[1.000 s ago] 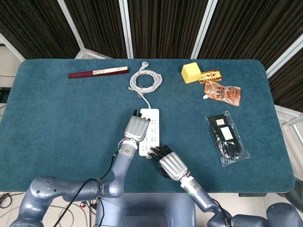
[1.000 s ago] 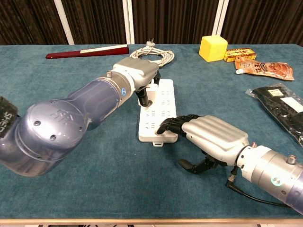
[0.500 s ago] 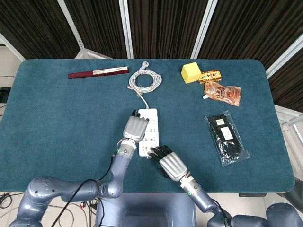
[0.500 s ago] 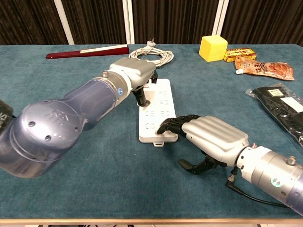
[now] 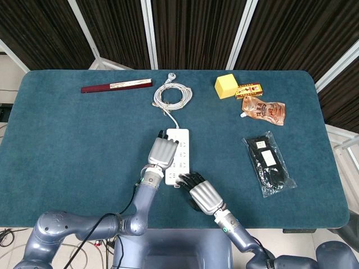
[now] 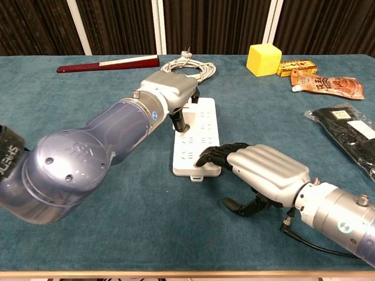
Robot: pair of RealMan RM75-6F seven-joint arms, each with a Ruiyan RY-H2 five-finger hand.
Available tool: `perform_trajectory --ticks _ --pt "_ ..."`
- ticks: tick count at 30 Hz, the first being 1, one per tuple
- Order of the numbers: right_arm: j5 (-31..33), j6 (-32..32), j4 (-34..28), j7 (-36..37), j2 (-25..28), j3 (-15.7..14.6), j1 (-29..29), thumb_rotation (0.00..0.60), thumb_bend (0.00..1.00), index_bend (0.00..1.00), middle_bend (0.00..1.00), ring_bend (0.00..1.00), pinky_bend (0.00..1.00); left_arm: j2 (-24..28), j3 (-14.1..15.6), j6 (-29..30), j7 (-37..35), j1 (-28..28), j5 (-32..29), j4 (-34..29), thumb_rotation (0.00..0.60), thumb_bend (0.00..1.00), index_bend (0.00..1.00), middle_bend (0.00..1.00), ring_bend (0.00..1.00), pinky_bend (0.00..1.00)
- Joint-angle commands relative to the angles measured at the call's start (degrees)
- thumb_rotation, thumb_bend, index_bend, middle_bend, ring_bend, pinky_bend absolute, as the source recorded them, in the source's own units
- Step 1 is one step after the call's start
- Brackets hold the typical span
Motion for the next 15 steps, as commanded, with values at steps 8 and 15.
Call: perform_trajectory --ticks 8,15 --pt "0.06 -0.13 0.12 -0.37 -0.64 0.03 0.02 0.600 0.49 0.20 0.28 0.16 0.15 1.01 0.01 -0.43 -0.63 1.06 0.11 -0.36 0.600 0.35 0.74 0.77 0.27 0.14" --pt "0.16 -0.18 0.46 -0.28 -0.60 0.10 -0.01 0.600 0.49 0.20 0.28 0.16 0.15 -0.15 -1.36 -0.69 -1.02 -0.39 1.28 0.29 0.600 0.35 0.74 0.77 0.27 0.14"
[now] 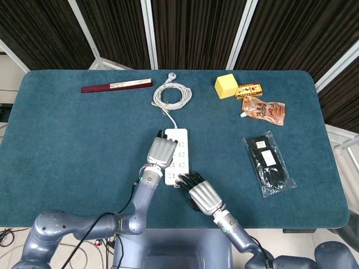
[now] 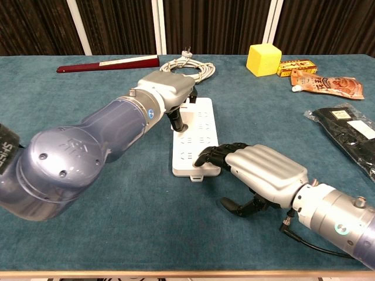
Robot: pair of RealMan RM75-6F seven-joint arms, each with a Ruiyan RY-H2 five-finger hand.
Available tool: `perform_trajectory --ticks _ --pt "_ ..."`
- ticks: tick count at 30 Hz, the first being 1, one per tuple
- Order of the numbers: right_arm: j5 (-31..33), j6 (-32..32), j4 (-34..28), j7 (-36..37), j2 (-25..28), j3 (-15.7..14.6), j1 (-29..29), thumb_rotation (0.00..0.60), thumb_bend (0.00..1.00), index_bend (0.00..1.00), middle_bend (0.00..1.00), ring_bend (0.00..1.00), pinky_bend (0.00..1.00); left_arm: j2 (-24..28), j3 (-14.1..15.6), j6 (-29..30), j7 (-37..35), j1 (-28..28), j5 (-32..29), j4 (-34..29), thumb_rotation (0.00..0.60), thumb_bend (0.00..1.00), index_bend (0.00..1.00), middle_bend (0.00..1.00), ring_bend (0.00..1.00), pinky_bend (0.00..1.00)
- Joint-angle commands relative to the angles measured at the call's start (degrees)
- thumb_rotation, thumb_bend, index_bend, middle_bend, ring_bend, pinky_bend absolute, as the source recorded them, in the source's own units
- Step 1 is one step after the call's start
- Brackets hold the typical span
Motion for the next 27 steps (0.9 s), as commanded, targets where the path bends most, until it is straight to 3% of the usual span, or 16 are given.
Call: perform_trajectory --ticks 1,17,27 --pt "0.02 0.02 0.02 0.08 0.11 0.02 -0.03 0.600 0.49 0.20 0.28 0.16 0.15 -0.57 -0.44 0.01 -0.17 -0.47 0.34 0.45 0.600 0.35 0.74 0.77 0.27 0.14" --pt "-0.08 0.11 0.22 0.54 0.37 -0.14 -0.25 0.600 0.49 0.20 0.28 0.16 0.15 -0.28 1.32 0.02 0.21 1.79 -0.28 1.64 0.600 0.35 0.75 0.78 0.28 0.15" --pt "-0.19 0.32 0.21 0.76 0.54 -0.15 -0.41 0.600 0.49 0.20 0.28 0.16 0.15 -1.46 -0.35 0.14 -0.97 0.61 1.53 1.36 0.600 0.36 0.74 0.78 0.28 0.15"
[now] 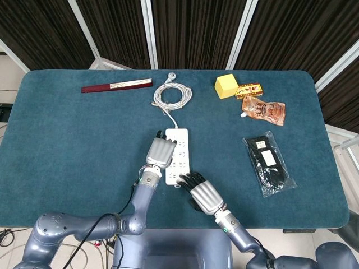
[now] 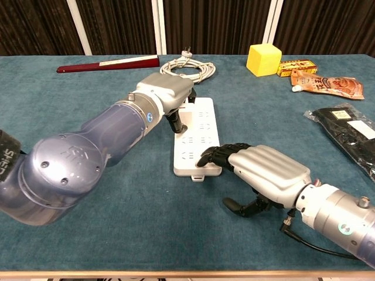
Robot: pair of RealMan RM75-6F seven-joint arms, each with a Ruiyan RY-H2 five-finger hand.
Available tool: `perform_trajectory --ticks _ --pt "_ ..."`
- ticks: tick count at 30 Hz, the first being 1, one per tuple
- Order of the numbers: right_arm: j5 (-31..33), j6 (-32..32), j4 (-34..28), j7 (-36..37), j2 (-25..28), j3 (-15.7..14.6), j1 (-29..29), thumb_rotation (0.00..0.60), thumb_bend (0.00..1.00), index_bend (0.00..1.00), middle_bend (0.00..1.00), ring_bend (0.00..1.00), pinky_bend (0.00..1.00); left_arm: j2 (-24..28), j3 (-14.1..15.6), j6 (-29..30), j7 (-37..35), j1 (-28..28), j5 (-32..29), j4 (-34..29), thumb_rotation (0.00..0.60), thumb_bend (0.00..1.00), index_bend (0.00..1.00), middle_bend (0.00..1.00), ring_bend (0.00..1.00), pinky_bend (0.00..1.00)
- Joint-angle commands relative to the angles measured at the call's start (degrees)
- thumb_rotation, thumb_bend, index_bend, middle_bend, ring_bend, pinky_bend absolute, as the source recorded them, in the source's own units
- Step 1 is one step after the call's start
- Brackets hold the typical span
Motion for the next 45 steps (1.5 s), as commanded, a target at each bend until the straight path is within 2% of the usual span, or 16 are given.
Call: perform_trajectory --ticks 1,18,34,45 --pt "-0.01 0.03 -0.02 0.04 0.10 0.02 -0.02 0.600 0.49 0.20 0.28 0.16 0.15 -0.61 -0.70 0.00 -0.21 -0.65 0.36 0.09 0.600 0.36 0.75 0.78 0.28 0.16" --pt "0.10 -0.58 0.74 0.17 -0.48 -0.22 -0.03 0.600 0.49 0.20 0.28 0.16 0.15 0.06 0.54 -0.16 0.29 1.08 0.12 0.72 0.600 0.36 0.75 0.79 0.29 0.15" --pt "0.37 -0.59 0.74 -0.41 -0.62 0.12 0.01 0.600 0.49 0.20 0.28 0.16 0.15 -1.77 -2.31 -0.88 -0.82 -1.52 1.34 1.46 0.600 0.35 0.75 0.79 0.29 0.16" --pt "0.28 -0.67 0.40 -0.68 -0.75 -0.17 -0.06 0.600 0.49 0.20 0.28 0.16 0.15 -0.21 -0.32 -0.45 -0.17 0.71 0.65 1.59 0.600 0.35 0.75 0.79 0.30 0.16"
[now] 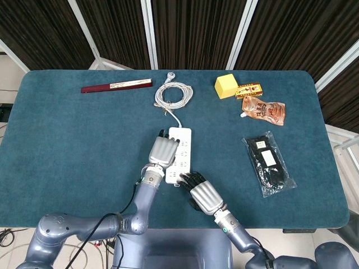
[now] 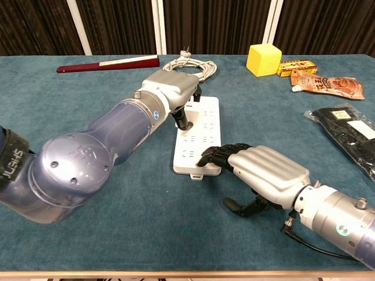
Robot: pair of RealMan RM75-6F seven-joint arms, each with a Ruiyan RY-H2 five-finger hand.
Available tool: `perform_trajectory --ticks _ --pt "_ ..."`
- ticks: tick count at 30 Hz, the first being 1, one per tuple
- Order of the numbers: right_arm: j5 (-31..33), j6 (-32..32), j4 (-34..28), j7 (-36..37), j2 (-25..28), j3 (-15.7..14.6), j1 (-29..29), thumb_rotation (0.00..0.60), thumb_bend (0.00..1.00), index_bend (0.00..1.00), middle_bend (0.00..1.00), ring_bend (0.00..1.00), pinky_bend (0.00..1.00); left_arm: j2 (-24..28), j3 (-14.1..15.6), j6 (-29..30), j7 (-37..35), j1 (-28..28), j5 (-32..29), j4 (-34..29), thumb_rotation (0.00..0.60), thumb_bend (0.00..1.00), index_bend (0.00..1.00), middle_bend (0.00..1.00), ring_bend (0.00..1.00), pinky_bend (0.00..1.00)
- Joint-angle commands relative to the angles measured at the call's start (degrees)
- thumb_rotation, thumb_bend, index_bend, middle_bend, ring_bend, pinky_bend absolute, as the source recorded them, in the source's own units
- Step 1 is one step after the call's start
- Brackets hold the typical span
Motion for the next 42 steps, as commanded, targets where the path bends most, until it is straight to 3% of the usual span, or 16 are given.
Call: perform_trajectory --ticks 1,23,42 --pt "0.00 0.02 -0.04 -0.13 -0.10 -0.04 -0.03 0.600 0.49 0.20 0.28 0.16 0.15 0.72 0.47 -0.09 -0.07 0.72 -0.26 -0.01 0.600 0.35 0.75 0.79 0.30 0.16" --pt "0.23 -0.06 -0.01 -0.63 -0.25 -0.14 -0.25 0.600 0.49 0.20 0.28 0.16 0.15 0.11 -0.07 -0.56 -2.03 0.61 1.72 0.46 0.600 0.36 0.78 0.81 0.33 0.20" --pt "0.27 -0.23 0.33 -0.46 -0.40 -0.17 -0.31 0.600 0.49 0.20 0.28 0.16 0.15 0.75 -0.68 -0.81 -1.63 0.52 1.04 -0.72 0.600 0.36 0.79 0.83 0.51 0.45"
